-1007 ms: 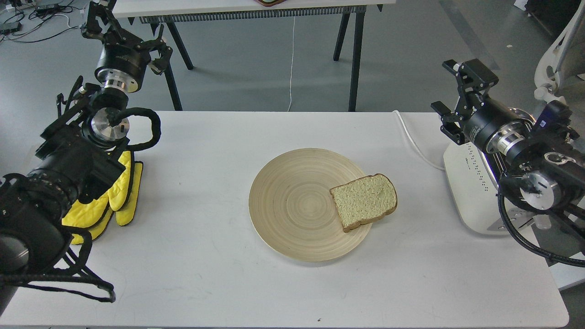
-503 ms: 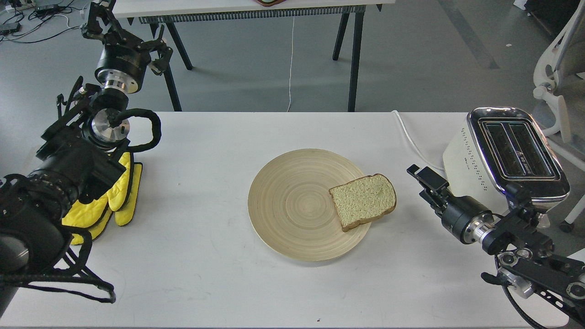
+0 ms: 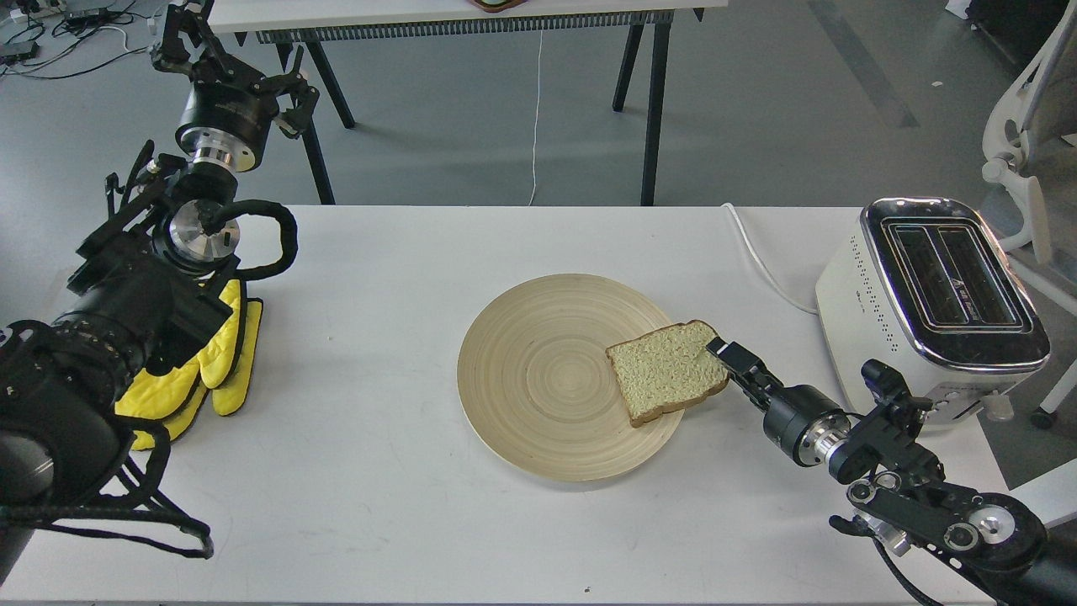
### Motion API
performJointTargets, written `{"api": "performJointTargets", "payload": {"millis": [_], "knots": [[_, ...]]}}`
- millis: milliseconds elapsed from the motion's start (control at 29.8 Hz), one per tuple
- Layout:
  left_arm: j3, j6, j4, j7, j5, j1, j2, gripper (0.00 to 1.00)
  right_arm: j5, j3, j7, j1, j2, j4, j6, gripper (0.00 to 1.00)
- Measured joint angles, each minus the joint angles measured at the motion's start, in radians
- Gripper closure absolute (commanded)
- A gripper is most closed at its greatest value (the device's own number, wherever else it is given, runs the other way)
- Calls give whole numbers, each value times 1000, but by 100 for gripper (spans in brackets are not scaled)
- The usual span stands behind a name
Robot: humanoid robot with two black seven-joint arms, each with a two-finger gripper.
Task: Put bread in toaster with right arm
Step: 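Reach the right gripper to the bread slice on the plate and grasp it, then lift the bread slice with the right gripper above the toaster slot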
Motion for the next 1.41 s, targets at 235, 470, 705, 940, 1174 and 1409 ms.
{"api": "performJointTargets", "payload": {"millis": [235,470,705,940,1174,1409], "knots": [[0,0,0,0,0,0,-1,0,2,-1,-4,16,5,2,7,86],[0,0,0,0,0,0,-2,0,1,-4,-7,17,13,-4,7,91],[0,0,0,0,0,0,-2,0,2,4,5,35,0,55,7,98],[0,0,0,0,0,0,-3,0,0,34,20,127,-220,252,-4,97],[0,0,0,0,0,0,-3,0,-8,64,13,233,-495,331,-7,97],[0,0,0,0,0,0,-4,0,-66,61,-23,263,-716,333,-1,97]]}}
